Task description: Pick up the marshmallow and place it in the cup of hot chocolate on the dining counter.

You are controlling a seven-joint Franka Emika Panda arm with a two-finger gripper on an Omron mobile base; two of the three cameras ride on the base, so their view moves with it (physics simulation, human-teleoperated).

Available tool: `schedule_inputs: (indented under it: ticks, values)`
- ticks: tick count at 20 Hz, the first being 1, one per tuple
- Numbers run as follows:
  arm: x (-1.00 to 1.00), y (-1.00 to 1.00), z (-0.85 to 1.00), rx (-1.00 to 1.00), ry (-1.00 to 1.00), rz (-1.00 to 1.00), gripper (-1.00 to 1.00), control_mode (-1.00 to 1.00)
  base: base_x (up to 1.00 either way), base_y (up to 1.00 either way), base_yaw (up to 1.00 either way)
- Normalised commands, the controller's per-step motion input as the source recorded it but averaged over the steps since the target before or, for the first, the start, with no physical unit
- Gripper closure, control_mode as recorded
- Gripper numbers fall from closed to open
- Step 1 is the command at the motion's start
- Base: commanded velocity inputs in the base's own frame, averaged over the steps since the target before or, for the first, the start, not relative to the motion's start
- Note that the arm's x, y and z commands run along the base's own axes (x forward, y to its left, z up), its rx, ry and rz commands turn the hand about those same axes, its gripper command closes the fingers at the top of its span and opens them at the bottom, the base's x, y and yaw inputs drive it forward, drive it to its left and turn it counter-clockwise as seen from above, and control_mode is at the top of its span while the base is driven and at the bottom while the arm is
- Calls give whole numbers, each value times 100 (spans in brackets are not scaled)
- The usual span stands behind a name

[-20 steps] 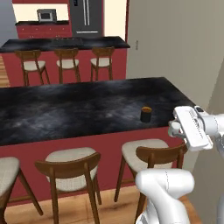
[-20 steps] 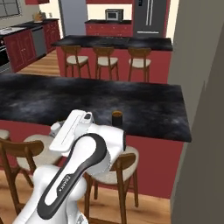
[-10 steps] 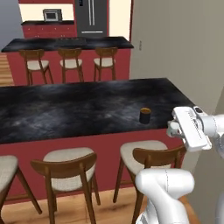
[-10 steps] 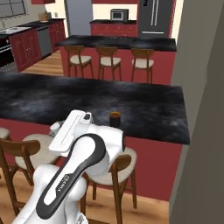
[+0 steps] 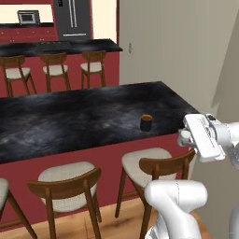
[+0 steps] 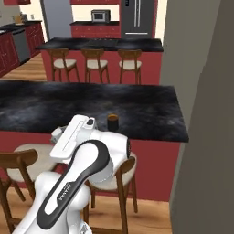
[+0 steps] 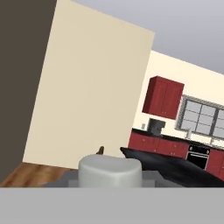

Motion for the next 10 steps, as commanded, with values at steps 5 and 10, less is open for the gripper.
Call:
schedule_inputs:
  ticks: [5, 10]
  values:
    - [0, 0, 0, 0, 0, 0, 100, 100, 78, 0, -28]
    - [74, -31, 0, 5, 8, -3, 100, -100, 0, 0, 0]
